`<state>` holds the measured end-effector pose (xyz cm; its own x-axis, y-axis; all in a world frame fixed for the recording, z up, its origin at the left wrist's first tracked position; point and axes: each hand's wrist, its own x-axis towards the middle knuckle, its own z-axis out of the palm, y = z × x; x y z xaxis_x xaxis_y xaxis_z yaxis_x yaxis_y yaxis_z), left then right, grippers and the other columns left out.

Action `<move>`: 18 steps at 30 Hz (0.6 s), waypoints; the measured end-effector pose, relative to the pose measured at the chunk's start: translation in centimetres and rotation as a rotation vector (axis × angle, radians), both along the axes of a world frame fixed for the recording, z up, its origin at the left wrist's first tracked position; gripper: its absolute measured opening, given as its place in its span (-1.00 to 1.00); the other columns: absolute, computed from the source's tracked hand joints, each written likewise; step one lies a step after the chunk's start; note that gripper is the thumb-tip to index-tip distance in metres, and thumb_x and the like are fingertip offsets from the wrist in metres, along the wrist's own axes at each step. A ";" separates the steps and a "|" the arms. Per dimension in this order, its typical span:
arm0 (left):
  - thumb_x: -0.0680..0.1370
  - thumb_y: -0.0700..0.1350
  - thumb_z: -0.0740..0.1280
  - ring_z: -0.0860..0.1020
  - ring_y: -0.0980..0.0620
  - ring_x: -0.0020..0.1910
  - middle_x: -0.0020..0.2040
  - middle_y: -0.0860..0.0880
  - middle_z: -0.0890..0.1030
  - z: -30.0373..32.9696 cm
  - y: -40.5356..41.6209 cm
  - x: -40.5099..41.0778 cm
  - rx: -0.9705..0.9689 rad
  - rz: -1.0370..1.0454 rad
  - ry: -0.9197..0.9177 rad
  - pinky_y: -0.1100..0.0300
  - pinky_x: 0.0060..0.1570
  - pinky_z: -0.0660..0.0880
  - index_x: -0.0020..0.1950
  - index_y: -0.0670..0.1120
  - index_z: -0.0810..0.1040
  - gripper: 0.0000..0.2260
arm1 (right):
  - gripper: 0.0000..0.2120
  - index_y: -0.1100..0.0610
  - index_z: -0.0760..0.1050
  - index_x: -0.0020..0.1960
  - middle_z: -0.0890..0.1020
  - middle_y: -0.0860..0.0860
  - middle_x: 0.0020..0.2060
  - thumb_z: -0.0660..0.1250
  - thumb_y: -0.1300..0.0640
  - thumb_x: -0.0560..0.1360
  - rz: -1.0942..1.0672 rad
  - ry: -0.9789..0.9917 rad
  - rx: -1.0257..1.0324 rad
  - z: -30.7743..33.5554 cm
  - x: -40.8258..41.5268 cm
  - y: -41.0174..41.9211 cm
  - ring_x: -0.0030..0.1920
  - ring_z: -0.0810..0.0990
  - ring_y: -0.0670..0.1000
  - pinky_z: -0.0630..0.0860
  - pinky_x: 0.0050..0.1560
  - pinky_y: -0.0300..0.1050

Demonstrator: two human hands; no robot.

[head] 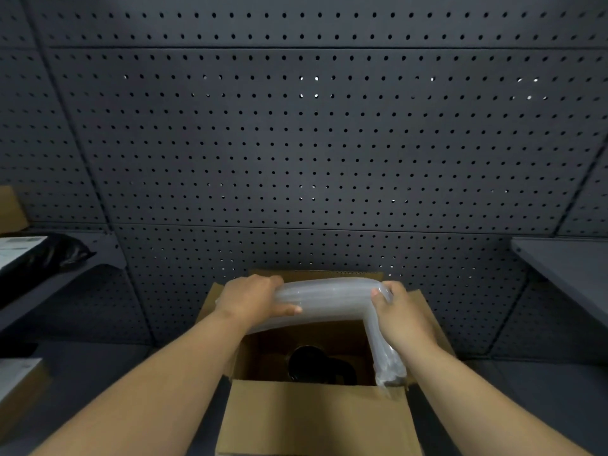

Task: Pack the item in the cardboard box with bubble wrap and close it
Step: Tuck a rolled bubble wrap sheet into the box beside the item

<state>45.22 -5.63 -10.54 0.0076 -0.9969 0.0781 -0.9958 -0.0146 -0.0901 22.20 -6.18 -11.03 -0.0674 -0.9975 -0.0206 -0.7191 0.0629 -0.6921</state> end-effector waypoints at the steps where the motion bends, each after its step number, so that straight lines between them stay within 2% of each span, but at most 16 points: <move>1: 0.44 0.41 0.16 0.58 0.01 -0.07 -0.02 0.02 0.59 -0.2 -0.2 0.1 0.011 -0.007 -0.004 0.09 -0.09 0.55 0.14 0.04 0.44 -0.49 | -0.65 -0.03 0.26 0.37 0.47 -0.03 -0.28 0.01 -0.09 0.64 -0.003 -0.008 0.009 -0.5 0.1 -0.1 -0.36 0.41 -0.06 0.25 -0.44 -0.20; 8: 0.44 0.41 0.15 0.58 -0.03 -0.05 0.01 -0.03 0.60 -1.4 -2.4 0.1 0.062 -0.034 -0.031 0.03 -0.03 0.56 0.17 0.01 0.43 -0.45 | -0.64 -0.06 0.23 0.40 0.51 -0.01 -0.22 -0.01 -0.10 0.64 -0.028 -0.026 0.057 -2.2 0.4 -1.5 -0.29 0.50 -0.02 0.33 -0.42 -0.16; 14: 0.42 0.42 0.17 0.58 -0.05 -0.02 0.02 -0.03 0.60 -2.3 -4.0 0.0 0.080 -0.051 0.022 0.02 -0.01 0.55 0.13 0.02 0.44 -0.46 | -0.64 -0.08 0.22 0.41 0.51 0.00 -0.23 -0.01 -0.10 0.64 -0.046 -0.004 0.036 -2.6 -0.1 -2.5 -0.34 0.48 -0.04 0.30 -0.44 -0.20; 18: 0.44 0.40 0.18 0.58 -0.03 -0.04 0.01 -0.01 0.61 -3.3 -4.5 0.3 0.097 -0.065 0.050 0.02 -0.02 0.57 0.12 0.02 0.44 -0.49 | -0.63 -0.08 0.23 0.41 0.50 -0.03 -0.23 -0.01 -0.11 0.63 -0.041 0.017 0.054 -3.0 0.2 -3.2 -0.28 0.50 -0.04 0.37 -0.38 -0.15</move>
